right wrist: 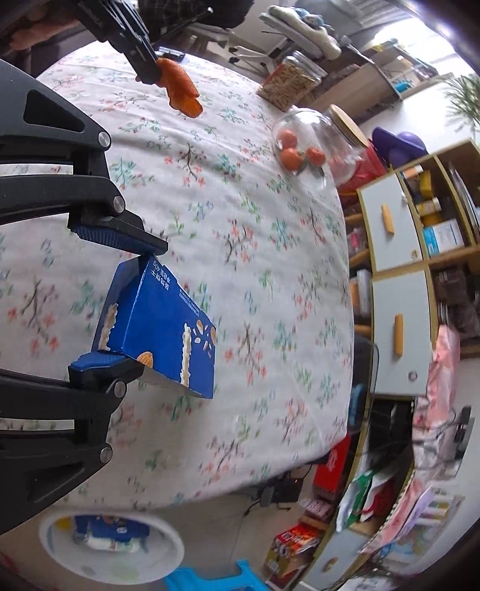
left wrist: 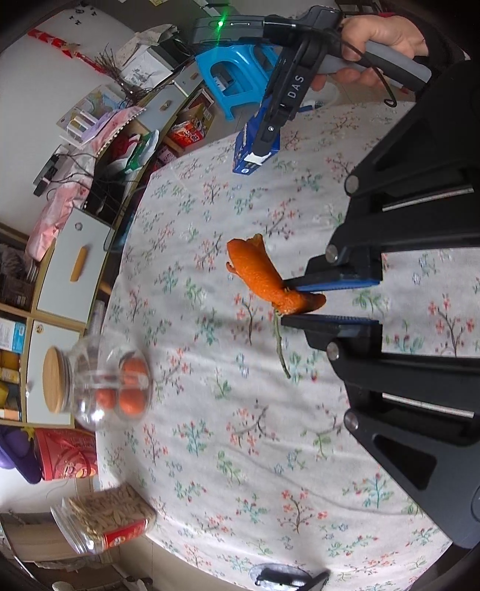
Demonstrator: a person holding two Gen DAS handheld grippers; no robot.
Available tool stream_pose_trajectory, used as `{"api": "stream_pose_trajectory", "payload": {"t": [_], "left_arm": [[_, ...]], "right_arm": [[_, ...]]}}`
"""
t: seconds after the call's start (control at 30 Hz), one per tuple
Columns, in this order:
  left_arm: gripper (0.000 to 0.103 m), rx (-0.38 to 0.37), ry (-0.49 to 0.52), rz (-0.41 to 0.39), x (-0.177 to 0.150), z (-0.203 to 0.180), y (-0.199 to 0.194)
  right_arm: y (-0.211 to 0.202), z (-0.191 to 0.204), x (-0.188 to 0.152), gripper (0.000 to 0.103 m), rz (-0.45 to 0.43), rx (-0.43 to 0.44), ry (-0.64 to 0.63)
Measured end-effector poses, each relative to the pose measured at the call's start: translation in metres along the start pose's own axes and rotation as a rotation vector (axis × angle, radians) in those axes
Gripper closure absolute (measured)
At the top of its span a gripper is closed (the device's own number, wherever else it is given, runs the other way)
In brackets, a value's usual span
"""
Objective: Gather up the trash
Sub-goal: 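Carry the carrot toy and blue carton to the bucket and release both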
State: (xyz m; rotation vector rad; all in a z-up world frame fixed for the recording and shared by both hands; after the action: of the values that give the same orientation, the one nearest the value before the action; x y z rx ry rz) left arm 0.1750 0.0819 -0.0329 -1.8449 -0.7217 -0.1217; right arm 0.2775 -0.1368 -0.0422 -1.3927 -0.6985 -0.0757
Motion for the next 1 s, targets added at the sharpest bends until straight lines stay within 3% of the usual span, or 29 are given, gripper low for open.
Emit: {"api": "stream_pose_trajectory", "payload": {"t": [0.5,1.0], "left_arm": [[0.09,-0.077,0.096,0.052,-0.018,-0.087,0.028],[0.09,-0.136,0.192,0.117,-0.047,-0.161,0.054]], "right_arm": [[-0.059,-0.099,-0.041,0.056,-0.026,-0.071,0.151],[-0.099,-0.194,-0.105,0.056,-0.026,-0.132,0.331]]}}
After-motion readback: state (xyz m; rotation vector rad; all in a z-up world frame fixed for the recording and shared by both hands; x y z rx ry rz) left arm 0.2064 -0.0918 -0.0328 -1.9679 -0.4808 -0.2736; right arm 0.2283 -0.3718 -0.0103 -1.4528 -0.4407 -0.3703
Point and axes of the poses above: each gripper's, at about its wrist camera, not at the fingertips, and y roughly the way its jaws point, z to its left, x to its top, the point moved 1 cm from there along y, roughly the way its jaws point, and after that the axes turned 14 degrees about -y, right-handed, at the moved point
